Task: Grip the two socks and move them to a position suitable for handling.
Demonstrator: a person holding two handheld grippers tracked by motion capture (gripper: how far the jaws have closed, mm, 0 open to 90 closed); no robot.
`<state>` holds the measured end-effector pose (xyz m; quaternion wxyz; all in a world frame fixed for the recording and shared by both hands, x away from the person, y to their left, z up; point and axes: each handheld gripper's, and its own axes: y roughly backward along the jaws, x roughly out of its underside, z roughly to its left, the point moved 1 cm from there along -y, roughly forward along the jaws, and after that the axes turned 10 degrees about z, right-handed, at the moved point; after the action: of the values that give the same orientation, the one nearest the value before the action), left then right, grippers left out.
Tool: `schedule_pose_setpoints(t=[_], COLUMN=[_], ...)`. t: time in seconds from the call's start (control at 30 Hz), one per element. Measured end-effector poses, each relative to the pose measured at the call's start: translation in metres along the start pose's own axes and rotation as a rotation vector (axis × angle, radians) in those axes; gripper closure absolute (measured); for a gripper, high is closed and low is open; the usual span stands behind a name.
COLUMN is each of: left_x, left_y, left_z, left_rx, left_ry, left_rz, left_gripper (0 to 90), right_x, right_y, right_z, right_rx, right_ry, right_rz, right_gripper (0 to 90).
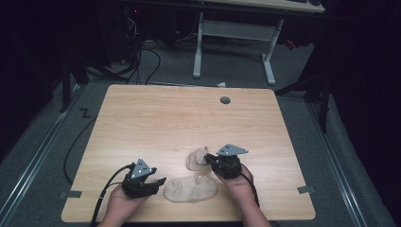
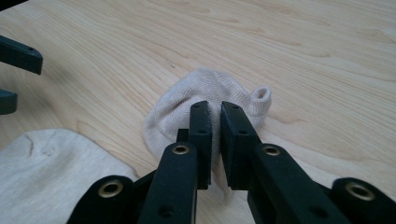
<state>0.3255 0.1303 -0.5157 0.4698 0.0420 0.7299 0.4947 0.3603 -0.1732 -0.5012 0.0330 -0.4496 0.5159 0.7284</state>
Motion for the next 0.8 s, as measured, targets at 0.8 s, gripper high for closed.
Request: schedule_pose_setpoints(t=[0.8], left_x=[-0.001], left_y=[0.001], left_z=[0.001], left_rx=[0.008], left_ry=[0.0], left_rz=[-0.006], left_gripper=[46.2], right_x=[0.016], right_y=[0.017], right_z=[-0.034], right_rx=[0.056], right_ry=[-0.096], right_rz=[-0.018], right_gripper=[76.5])
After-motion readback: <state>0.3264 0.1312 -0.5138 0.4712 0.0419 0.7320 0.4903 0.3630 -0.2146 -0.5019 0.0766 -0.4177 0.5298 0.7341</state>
